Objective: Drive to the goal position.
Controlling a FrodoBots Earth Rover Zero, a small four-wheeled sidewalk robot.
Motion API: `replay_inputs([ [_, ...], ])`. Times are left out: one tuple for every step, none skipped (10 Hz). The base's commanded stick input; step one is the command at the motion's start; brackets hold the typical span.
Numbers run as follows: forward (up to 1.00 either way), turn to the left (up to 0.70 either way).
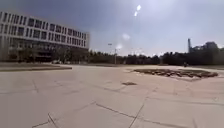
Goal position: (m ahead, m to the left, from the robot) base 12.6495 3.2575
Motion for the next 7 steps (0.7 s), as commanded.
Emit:
replay_inputs([
  [0.70, -0.01],
  [0.70, -0.01],
  [0.70, -0.01],
  [0.70, -0.01],
  [0.70, -0.01],
  [0.70, -0.01],
  [0.70, -0.01],
])
